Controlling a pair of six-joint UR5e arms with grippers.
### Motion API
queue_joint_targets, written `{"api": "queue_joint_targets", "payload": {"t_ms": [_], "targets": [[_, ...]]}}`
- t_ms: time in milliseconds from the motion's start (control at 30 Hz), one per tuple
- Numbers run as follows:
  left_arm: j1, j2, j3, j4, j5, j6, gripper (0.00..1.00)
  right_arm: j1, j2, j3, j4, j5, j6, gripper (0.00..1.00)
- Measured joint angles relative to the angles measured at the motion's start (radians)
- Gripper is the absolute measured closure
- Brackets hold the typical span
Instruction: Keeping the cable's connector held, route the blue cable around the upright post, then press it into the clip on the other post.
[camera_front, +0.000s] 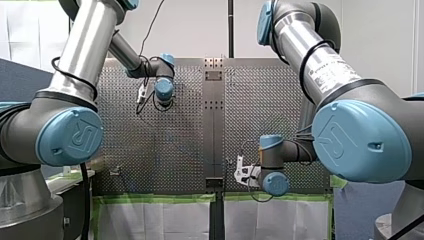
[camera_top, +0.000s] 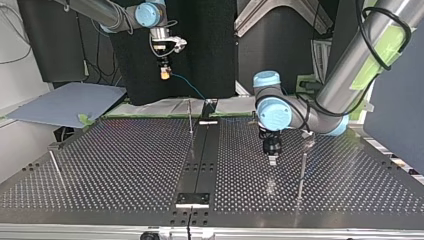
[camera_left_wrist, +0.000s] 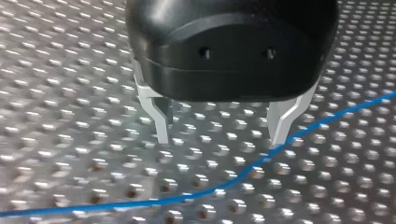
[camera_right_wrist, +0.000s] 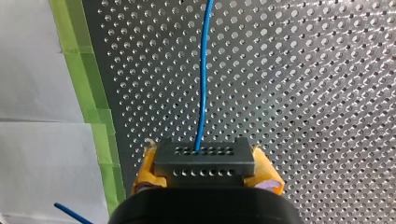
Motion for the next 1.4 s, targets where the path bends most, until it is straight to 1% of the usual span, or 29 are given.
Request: {"api": "queue_joint_targets", "payload": {"t_ms": [133, 267, 367, 500, 667, 767, 933, 1000, 1100, 1200, 1300, 1400], "targets": [[0.007, -0.011, 0.0, 0.004, -0.011, 0.003, 0.01, 0.0, 0.0, 0.0, -0.002, 0.0, 0.0, 1.0], [0.02, -0.014, 0.0, 0.008, 0.006, 0.004, 0.01, 0.0, 0.0, 0.0, -0.002, 0.0, 0.0, 1.0], [0.017, -0.02, 0.0, 0.016, 0.011, 0.005, 0.01, 0.0, 0.0, 0.0, -0.001, 0.0, 0.0, 1.0], [0.004, -0.049, 0.0, 0.02, 0.008, 0.017, 0.01, 0.0, 0.0, 0.0, 0.0, 0.0, 0.0, 1.0], [-0.019, -0.083, 0.0, 0.022, -0.033, 0.055, 0.01, 0.0, 0.0, 0.0, 0.001, 0.0, 0.0, 1.0], [-0.026, -0.087, 0.0, 0.023, -0.066, 0.085, 0.01, 0.0, 0.0, 0.0, 0.001, 0.0, 0.0, 1.0], [-0.032, -0.089, 0.0, 0.026, -0.11, 0.112, 0.01, 0.0, 0.0, 0.0, 0.002, 0.0, 0.0, 1.0], [-0.034, -0.089, 0.0, 0.026, -0.118, 0.12, 0.01, 0.001, 0.0, 0.0, 0.003, 0.0, 0.0, 1.0], [-0.038, -0.099, 0.0, 0.025, -0.12, 0.127, 0.01, 0.001, 0.0, 0.0, 0.003, 0.0, 0.0, 1.0], [-0.049, -0.125, 0.0, 0.023, -0.132, 0.142, 0.01, 0.002, 0.0, 0.0, 0.005, 0.0, 0.0, 1.0], [-0.068, -0.154, 0.0, 0.027, -0.156, 0.159, 0.01, 0.003, 0.0, 0.0, 0.007, 0.0, 0.0, 1.0], [-0.074, -0.182, 0.0, 0.027, -0.176, 0.167, 0.01, 0.003, 0.0, 0.0, 0.007, 0.0, 0.0, 1.0]]}}
